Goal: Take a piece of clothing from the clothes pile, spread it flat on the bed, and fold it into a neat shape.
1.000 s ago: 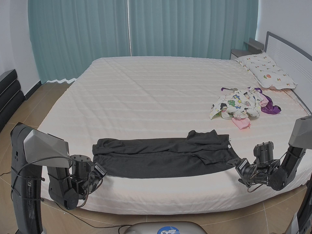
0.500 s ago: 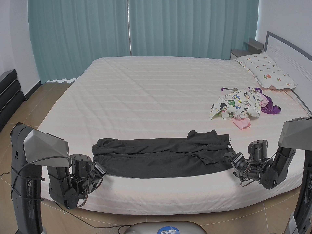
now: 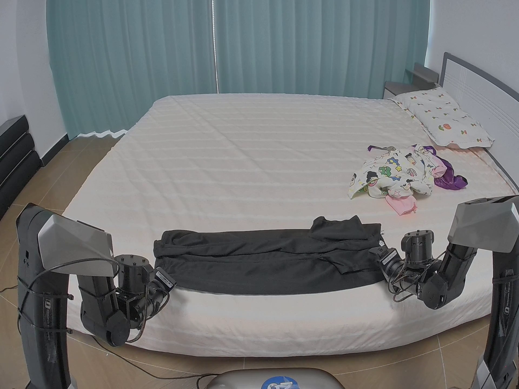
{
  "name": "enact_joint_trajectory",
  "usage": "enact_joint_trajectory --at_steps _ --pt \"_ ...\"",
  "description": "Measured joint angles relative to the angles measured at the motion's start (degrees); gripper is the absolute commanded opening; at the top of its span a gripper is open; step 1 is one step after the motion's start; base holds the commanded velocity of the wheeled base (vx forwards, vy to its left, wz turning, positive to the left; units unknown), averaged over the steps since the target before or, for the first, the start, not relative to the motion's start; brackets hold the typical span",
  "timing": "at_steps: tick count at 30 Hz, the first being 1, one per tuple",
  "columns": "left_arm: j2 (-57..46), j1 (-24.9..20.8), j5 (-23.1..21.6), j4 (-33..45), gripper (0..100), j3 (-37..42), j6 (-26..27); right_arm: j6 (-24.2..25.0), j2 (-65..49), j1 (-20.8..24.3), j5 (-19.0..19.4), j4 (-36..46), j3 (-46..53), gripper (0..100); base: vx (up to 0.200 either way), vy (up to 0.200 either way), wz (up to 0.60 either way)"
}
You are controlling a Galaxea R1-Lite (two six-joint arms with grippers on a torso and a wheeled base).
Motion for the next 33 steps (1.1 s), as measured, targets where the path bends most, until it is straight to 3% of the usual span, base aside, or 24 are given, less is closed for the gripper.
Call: enact_joint_trajectory --at_steps 11,23,33 --pt "0.15 0.16 -0.13 0.00 0 -0.11 0.00 -0.45 0.98 0.09 -0.11 -0.09 0.04 0 0.000 0.000 0.00" --pt "-0.13 0.83 -0.22 0.06 0 0.55 0.66 -0.39 -3.94 0.69 0.11 -0.13 6.84 0 0.000 0.000 0.00" --pt "-1.51 3.33 -0.52 0.49 0 2.99 4.17 -2.56 -9.03 0.91 0.07 0.72 12.96 0 0.000 0.000 0.00"
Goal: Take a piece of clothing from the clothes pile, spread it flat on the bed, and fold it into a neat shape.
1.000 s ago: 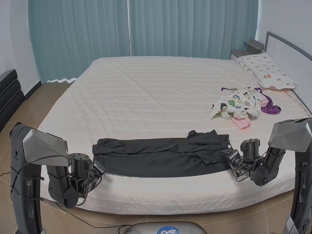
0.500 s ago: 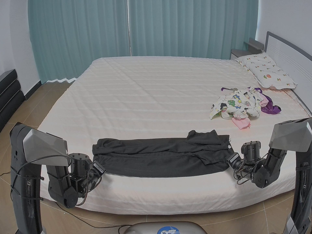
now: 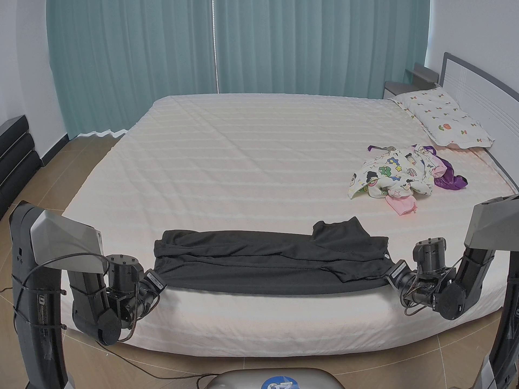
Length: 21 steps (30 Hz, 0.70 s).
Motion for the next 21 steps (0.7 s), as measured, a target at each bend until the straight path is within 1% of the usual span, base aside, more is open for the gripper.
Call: enact_joint_trajectory --at_steps 5,11,12,13,21 --pt "-0.24 -0.09 0.00 0.11 0 1.49 2.00 -1.85 -1.00 0.41 -0.07 0.02 2.15 0 0.000 0.000 0.00" --pt "-0.09 -0.29 0.00 0.09 0 2.19 2.32 -2.02 -1.33 1.62 -0.18 0.02 3.12 0 0.000 0.000 0.00" --pt "0.00 -0.33 0.00 0.11 0 2.26 2.49 -2.07 -1.35 1.82 -0.18 0.00 3.36 100 0.000 0.000 0.00" --pt "0.09 -0.33 -0.02 0.11 100 2.30 2.71 -2.21 -1.38 2.04 -0.16 -0.12 3.67 100 0.000 0.000 0.00" --pt "0.17 -1.26 -0.18 -0.16 100 3.57 2.99 -2.82 -2.13 2.40 -0.18 -0.74 4.71 100 0.000 0.000 0.00"
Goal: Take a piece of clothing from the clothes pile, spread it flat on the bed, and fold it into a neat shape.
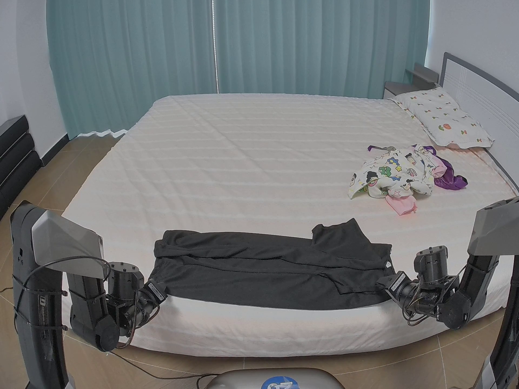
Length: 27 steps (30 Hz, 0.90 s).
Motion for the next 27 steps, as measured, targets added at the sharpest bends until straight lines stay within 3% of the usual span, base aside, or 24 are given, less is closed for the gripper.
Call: enact_joint_trajectory --at_steps 6,13,23,26,27 --pt "-1.18 0.13 0.00 -0.05 100 1.22 2.35 -1.30 -3.06 -1.11 0.00 0.44 0.72 100 0.000 0.000 0.00" --pt "-4.67 3.68 -0.34 -0.05 100 1.80 4.84 -3.69 -7.38 -6.13 0.13 0.35 1.35 100 0.000 0.000 0.00" --pt "-4.88 5.25 -11.76 -0.09 100 0.91 1.67 -3.74 -8.27 -8.03 1.01 -0.04 1.11 100 0.000 0.000 0.00" --pt "-4.13 5.36 -12.56 -0.05 100 0.34 1.22 -3.66 -8.07 -7.89 1.19 -0.06 1.11 100 0.000 0.000 0.00" --pt "-3.75 5.36 -12.59 -0.05 0 0.15 1.19 -3.66 -7.98 -7.84 1.23 -0.11 1.11 100 0.000 0.000 0.00"
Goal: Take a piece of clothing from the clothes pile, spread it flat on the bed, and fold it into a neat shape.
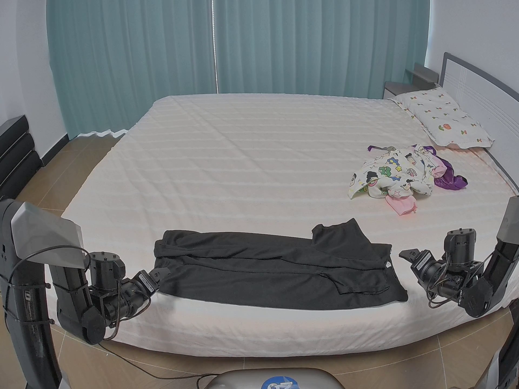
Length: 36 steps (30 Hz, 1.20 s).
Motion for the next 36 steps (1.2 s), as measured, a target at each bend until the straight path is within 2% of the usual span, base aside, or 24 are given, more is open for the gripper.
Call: enact_joint_trajectory --at_steps 8,16,24,25,36 --pt "2.56 0.04 0.50 -0.06 0 -1.02 0.09 0.11 0.80 0.17 -0.02 -0.28 -0.02 100 0.000 0.000 0.00" --pt "2.38 0.59 4.60 0.02 0 1.24 1.04 0.13 1.27 0.22 -0.02 -0.63 0.05 100 0.000 0.000 0.00" --pt "1.83 0.22 5.00 0.27 0 2.51 2.17 0.07 1.96 0.35 -0.02 -0.68 0.06 100 0.000 0.000 0.00" --pt "1.82 0.22 5.01 0.27 100 2.56 2.55 0.07 2.04 0.37 0.00 -0.68 0.02 100 0.000 0.000 0.00" --pt "1.08 0.41 5.03 -0.52 100 3.39 3.83 0.07 2.67 0.37 0.00 -0.74 -0.02 100 0.000 0.000 0.00"
